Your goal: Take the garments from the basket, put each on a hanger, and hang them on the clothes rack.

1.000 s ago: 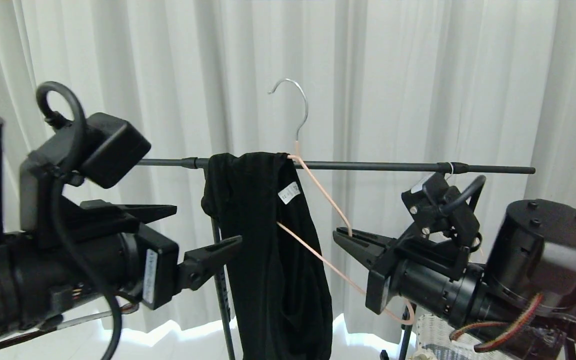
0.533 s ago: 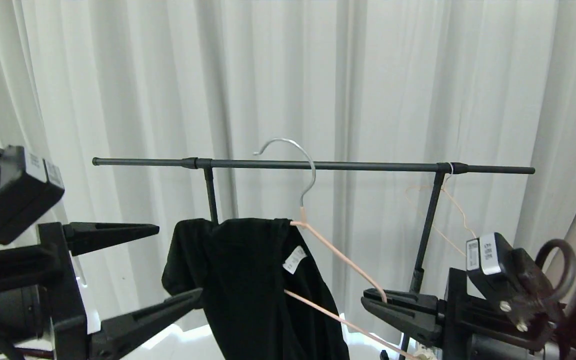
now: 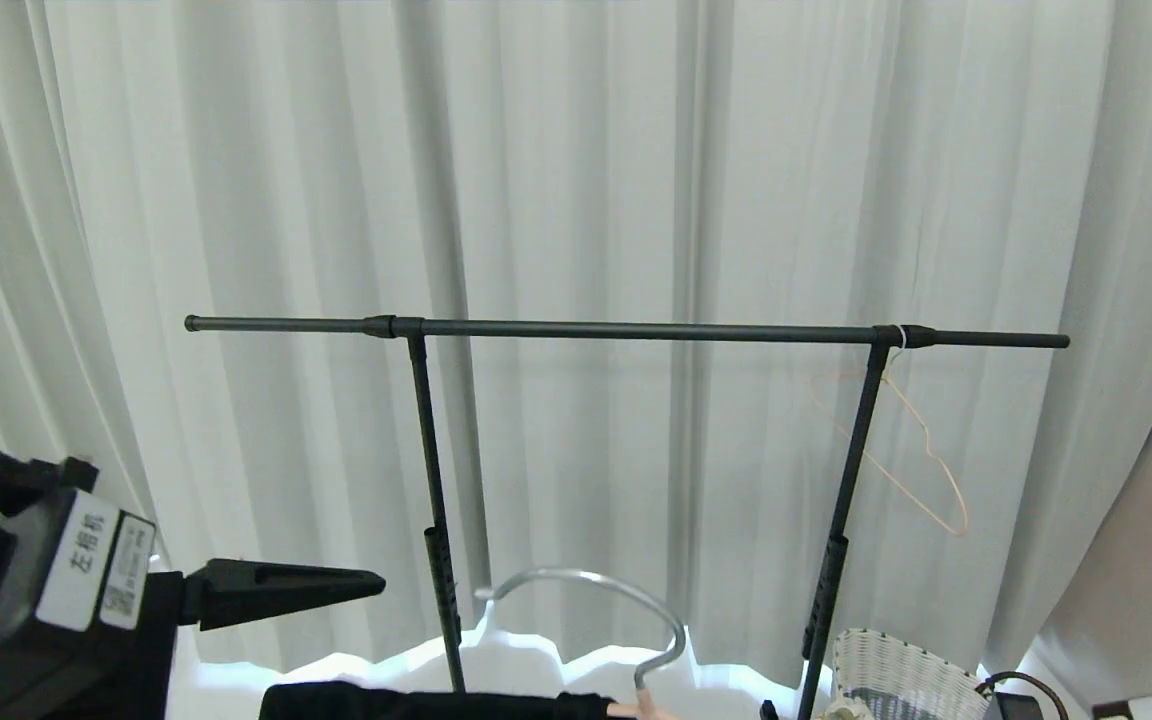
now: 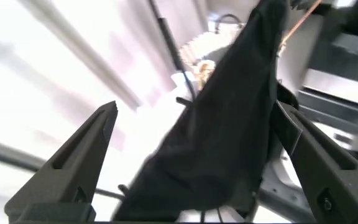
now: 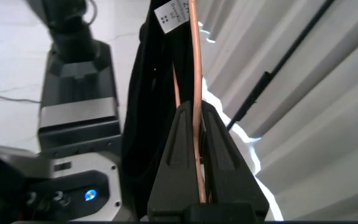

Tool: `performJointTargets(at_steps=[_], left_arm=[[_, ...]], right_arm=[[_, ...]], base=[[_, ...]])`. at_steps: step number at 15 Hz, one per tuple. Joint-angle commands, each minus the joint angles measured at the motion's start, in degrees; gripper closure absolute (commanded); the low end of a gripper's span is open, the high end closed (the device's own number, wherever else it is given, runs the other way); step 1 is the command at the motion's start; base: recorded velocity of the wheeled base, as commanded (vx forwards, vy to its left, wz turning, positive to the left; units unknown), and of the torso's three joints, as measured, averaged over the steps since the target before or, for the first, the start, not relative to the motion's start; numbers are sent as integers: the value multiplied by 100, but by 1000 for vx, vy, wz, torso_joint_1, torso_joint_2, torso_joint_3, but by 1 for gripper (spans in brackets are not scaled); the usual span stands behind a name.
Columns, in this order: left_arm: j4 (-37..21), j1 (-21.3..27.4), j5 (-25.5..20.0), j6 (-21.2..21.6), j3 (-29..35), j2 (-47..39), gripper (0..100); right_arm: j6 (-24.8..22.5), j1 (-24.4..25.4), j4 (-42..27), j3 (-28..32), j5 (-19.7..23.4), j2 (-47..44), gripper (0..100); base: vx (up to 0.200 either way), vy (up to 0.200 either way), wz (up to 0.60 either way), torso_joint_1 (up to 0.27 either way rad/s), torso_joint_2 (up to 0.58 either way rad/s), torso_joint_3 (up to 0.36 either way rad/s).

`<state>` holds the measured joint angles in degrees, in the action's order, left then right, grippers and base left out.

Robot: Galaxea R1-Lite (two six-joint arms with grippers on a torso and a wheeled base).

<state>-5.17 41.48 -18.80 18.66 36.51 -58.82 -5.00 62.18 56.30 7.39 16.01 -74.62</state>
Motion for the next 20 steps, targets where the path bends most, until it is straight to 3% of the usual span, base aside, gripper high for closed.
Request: performJointTargets(at_steps=[1, 3, 9, 10, 18, 19, 20], left_arm=[[-2, 316, -1, 6, -48, -235, 0], [69, 765, -1, 6, -56, -701, 0], [833, 782, 8, 14, -206, -1343, 0], [860, 782, 8, 76, -206, -1360, 100], [868, 729, 34, 252, -417, -1307, 100], [868, 694, 43, 252, -425, -1307, 100], [868, 659, 43, 252, -425, -1307, 100]], right_arm=[[-1, 154, 4, -71, -1, 114, 100], [-1, 198, 4, -71, -1, 97, 100], [-1, 206, 4, -44, -1, 88, 100], [-1, 206, 4, -36, -1, 88, 100], [-19, 206, 4, 0, -19, 97, 100], [-28, 206, -5, 0, -27, 97, 0], [-36, 206, -5, 0, -54, 88, 0]], base=[[0, 0, 0, 0, 0, 0], [0, 0, 0, 0, 0, 0], [0, 0, 0, 0, 0, 0], [0, 0, 0, 0, 0, 0], [0, 0, 0, 0, 0, 0], [0, 0, 0, 0, 0, 0], [0, 0, 0, 0, 0, 0]])
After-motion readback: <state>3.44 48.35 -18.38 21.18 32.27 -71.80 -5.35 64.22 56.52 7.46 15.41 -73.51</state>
